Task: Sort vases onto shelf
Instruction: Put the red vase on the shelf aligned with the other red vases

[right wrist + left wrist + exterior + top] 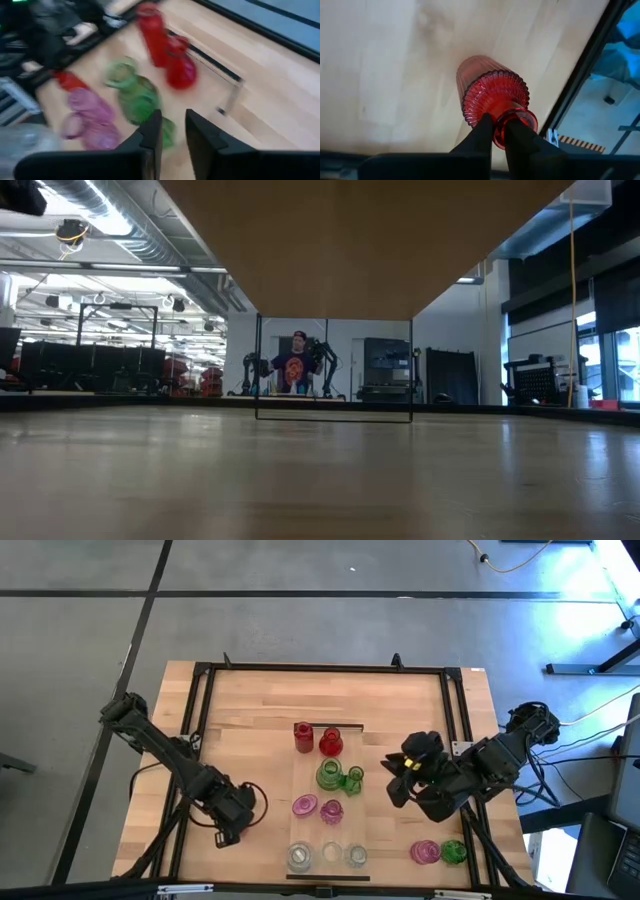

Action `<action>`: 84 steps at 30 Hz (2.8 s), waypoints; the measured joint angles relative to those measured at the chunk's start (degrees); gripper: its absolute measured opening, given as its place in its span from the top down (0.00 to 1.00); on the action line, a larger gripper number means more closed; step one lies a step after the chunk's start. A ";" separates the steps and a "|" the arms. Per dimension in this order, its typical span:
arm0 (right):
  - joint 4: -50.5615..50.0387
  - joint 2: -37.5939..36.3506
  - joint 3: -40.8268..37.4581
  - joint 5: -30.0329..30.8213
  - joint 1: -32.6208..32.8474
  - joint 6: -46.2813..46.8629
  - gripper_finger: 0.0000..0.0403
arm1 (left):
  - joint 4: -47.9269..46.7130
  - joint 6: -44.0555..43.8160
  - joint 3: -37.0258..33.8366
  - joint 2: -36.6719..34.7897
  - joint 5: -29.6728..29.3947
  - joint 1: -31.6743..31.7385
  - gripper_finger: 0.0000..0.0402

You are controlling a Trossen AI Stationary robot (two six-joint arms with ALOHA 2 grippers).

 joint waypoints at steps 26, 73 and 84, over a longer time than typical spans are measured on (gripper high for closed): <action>50.61 7.31 0.07 -24.20 -13.61 -48.91 0.48 | -14.75 -4.61 15.49 -16.75 -10.94 3.92 0.96; 64.66 16.02 0.01 -36.12 -22.76 -58.28 0.44 | -26.51 25.99 58.71 8.92 -5.55 22.91 0.96; 65.87 16.68 0.04 -38.07 -23.28 -58.13 0.44 | -22.10 28.01 58.71 8.90 -6.09 24.77 0.96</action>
